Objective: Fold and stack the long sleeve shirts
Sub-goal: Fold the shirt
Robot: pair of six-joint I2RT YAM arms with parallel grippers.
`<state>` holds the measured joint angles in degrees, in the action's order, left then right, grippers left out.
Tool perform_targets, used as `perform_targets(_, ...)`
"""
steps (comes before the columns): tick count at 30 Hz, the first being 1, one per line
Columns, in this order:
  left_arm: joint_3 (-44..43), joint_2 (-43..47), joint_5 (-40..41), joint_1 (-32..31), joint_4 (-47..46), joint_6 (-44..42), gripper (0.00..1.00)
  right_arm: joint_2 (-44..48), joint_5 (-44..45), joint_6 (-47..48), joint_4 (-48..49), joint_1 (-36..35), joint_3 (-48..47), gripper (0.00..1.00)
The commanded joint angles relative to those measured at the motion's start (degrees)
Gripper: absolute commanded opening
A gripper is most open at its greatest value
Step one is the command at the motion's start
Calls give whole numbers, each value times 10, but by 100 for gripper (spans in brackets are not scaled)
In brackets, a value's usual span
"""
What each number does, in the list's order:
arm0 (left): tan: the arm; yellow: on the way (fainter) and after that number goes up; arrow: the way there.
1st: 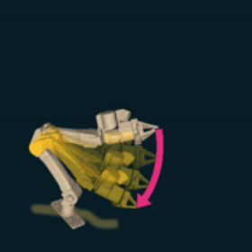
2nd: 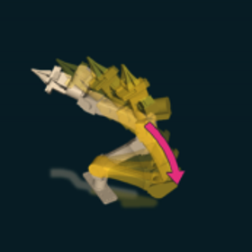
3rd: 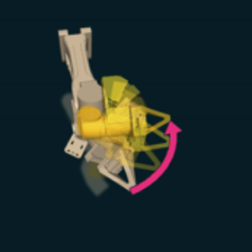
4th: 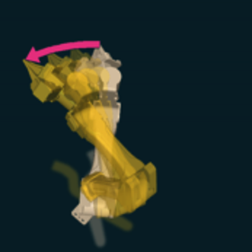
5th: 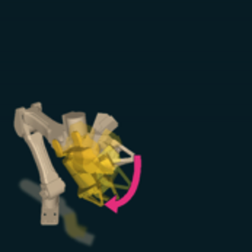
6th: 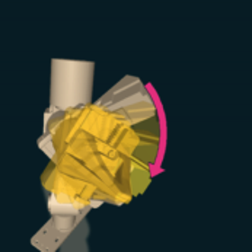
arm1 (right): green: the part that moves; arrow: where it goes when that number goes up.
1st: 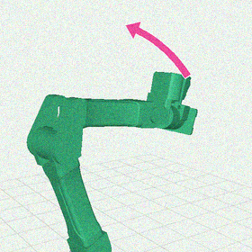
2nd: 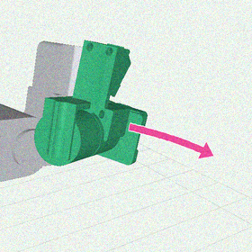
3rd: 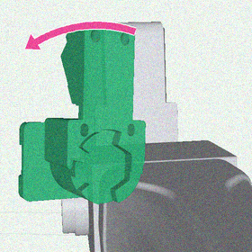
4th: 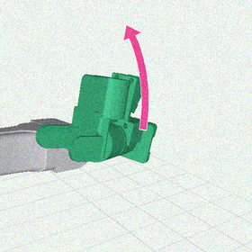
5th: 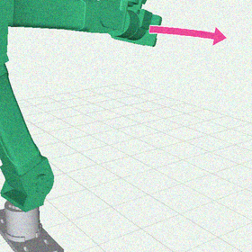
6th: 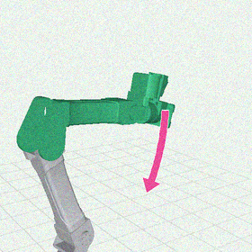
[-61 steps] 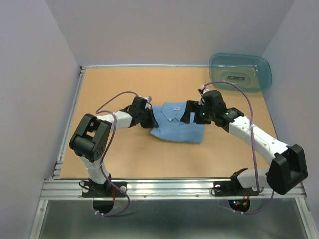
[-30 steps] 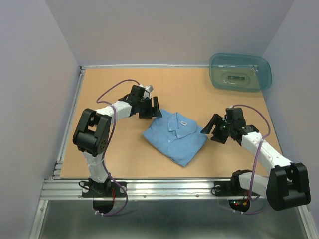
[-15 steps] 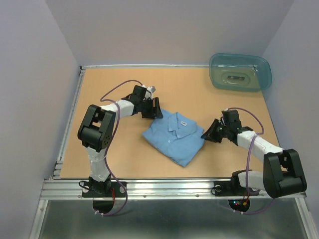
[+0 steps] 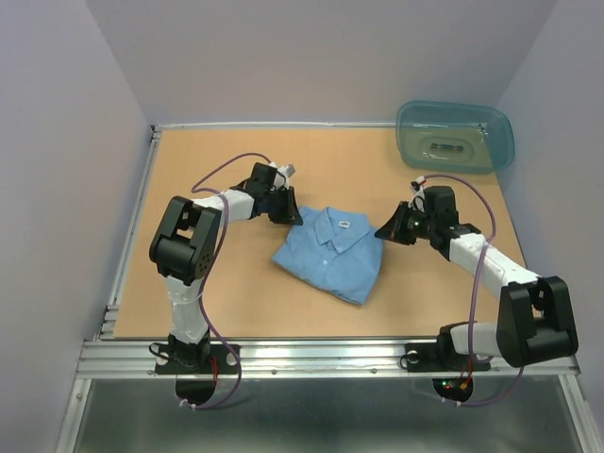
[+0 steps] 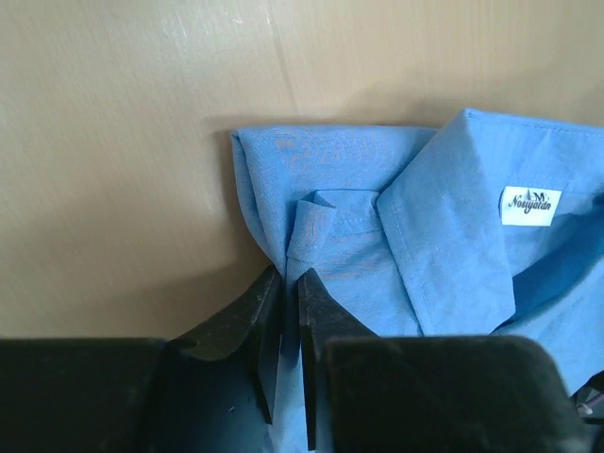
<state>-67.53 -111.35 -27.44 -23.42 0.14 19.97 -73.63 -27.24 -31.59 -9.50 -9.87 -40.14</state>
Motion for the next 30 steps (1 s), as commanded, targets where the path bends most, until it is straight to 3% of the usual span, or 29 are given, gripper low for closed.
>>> perform_targets(1, 7, 6, -20, 6, -27, -4, 21, -27, -35, 49, 68, -2, -14, 1)
perform_targets(9, 55, 28, -33, 42, -65, 26, 27, -100, 43, 81, 120, -2, 20, 1)
perform_targets(11, 64, 47, -35, 47, -71, 29, 31, -110, 45, 84, 120, -2, 7, 7)
perform_targets(12, 68, 54, -33, 49, -72, 30, 41, -115, 47, 86, 119, -3, 2, 13)
perform_targets(17, 74, 110, -27, 56, -63, 52, 71, -92, 57, 89, 71, -2, -52, 56)
perform_targets(18, 79, 139, -10, 56, -59, 56, 72, -73, 59, 89, 63, -2, -59, 66)
perform_targets(20, 87, 177, 10, 56, -40, 67, 77, -50, 61, 86, 41, -2, -70, 73)
perform_targets(25, 120, 319, 71, 39, -2, 96, 79, 15, 52, 57, 26, -3, -59, 76)
perform_targets(28, 143, 360, 72, 1, -2, 120, 78, 49, 27, 34, 28, -3, -40, 75)
perform_targets(30, 167, 364, 60, -30, -23, 148, 73, 54, -17, 22, 46, -4, -30, 75)
